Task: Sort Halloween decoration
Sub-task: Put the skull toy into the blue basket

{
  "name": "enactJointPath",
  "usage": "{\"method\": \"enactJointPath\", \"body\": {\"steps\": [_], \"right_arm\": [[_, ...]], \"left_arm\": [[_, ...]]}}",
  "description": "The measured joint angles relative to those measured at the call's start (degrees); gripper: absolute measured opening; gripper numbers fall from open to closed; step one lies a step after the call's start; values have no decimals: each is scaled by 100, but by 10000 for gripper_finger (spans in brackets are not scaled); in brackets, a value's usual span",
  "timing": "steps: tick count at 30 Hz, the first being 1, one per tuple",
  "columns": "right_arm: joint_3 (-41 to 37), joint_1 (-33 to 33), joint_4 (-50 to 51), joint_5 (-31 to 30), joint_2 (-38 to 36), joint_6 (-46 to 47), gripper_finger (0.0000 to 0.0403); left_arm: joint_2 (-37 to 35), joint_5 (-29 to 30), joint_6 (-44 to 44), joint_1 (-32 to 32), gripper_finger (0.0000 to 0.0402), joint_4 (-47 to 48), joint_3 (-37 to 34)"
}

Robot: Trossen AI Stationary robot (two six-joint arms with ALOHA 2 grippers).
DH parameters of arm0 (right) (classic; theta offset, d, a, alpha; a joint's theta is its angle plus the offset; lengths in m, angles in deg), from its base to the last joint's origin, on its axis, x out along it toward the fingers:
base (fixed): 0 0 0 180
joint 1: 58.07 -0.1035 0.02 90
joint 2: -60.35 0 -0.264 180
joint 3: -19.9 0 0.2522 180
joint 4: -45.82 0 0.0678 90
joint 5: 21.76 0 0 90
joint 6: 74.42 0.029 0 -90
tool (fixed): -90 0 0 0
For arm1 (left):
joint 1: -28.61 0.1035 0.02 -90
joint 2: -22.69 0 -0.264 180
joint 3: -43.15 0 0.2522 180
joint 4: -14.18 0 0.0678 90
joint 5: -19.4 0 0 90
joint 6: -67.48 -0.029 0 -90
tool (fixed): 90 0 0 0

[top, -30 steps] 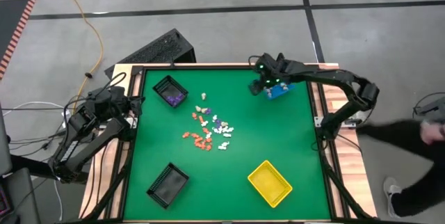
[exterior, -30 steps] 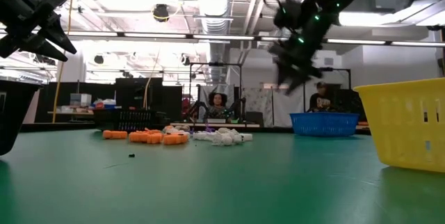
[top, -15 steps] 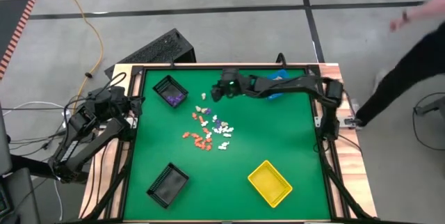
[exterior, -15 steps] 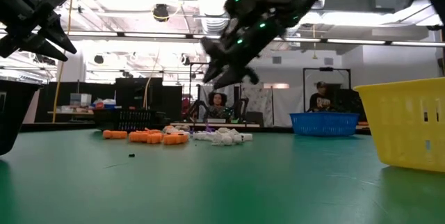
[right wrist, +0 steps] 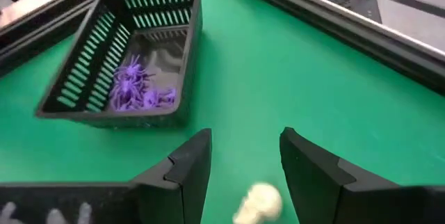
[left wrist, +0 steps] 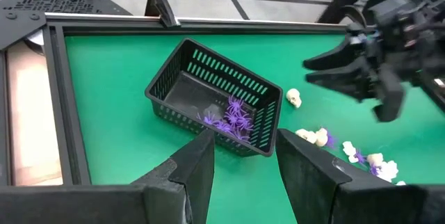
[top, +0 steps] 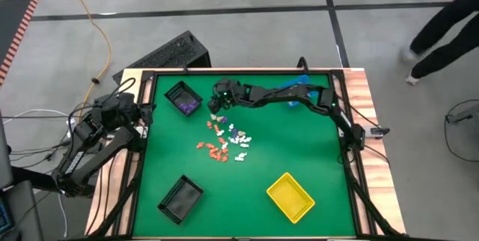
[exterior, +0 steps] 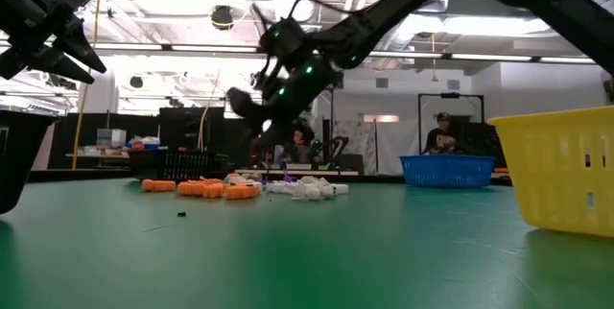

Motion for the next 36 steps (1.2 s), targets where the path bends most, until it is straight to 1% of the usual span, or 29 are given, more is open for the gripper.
{"method": "enactJointPath", "body": {"steps": [3, 9, 12, 13, 17, 22, 26, 36], "right_arm": [[126, -59, 187, -103, 166, 24, 195], [150, -182, 435, -703, 219, 23, 195], [117, -230, 590, -1165, 219, 21, 195], [85, -242, 583, -1223, 219, 23, 195], [-27, -236, 532, -1067, 224, 33, 195], [-134, -261, 467, -1069, 230, 132, 195], [-130, -237, 85, -1043, 303, 134, 195], [-134, -250, -11, -1059, 320, 282, 195]], "left_arm": [[-12, -2, 0, 0, 143, 4, 0], [-13, -40, -16, 0, 143, 11, 0], [-13, -45, -17, 0, 143, 9, 0], [-13, -43, -17, 0, 143, 9, 0], [-13, -45, -17, 0, 143, 9, 0], [-13, -45, -18, 0, 143, 11, 0], [-13, -45, -17, 0, 143, 11, 0], [-13, -45, -10, 0, 143, 26, 0]]}}
